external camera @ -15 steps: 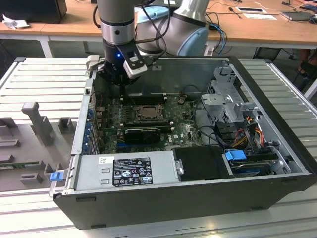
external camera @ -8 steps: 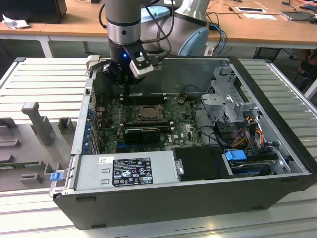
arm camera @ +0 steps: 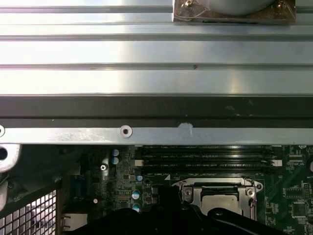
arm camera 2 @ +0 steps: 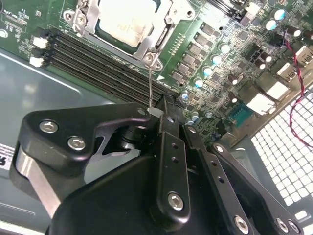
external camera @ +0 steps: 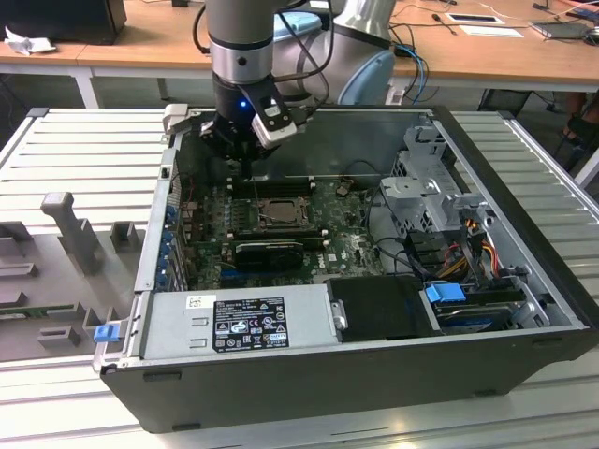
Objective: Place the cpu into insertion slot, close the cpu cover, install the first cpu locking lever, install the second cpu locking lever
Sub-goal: 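Install the first cpu locking lever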
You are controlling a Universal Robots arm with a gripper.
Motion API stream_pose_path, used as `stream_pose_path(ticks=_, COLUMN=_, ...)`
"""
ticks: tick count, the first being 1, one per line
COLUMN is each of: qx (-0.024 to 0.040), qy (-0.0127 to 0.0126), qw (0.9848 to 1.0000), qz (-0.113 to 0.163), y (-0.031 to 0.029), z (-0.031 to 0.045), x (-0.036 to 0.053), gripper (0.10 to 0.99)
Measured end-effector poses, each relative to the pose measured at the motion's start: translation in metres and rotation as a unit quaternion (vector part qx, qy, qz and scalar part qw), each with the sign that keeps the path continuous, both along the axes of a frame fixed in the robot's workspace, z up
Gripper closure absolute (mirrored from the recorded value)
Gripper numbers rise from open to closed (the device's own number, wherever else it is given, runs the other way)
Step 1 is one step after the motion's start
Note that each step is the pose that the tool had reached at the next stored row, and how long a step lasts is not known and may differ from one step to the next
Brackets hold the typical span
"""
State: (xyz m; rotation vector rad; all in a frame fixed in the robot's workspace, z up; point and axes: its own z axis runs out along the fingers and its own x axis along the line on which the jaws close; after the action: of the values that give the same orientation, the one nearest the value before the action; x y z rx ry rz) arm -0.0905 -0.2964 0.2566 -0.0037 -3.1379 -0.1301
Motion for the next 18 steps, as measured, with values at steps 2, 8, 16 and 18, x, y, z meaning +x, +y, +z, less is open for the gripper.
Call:
stream_pose_path(ticks=2, qx=0.0000, qy=0.0000, qw=1.0000, qz=0.000, y=0.0000, z=0.0000, x=0.0016, gripper=0.980)
stream_pose_path(ticks=8, qx=0.0000, qy=0.0000, qw=1.0000, qz=0.000, y=0.0000, z=0.0000, x=0.0104, gripper=0.980)
stream_pose_path(ticks=16, qx=0.0000, qy=0.0000, qw=1.0000, qz=0.000, y=0.0000, z=0.0000, x=0.0190, gripper=0.980)
stream_pose_path(ticks=18, qx=0.0000, qy=0.0000, qw=1.0000, qz=0.000, y=0.0000, z=0.0000, x=0.0211, gripper=0.980)
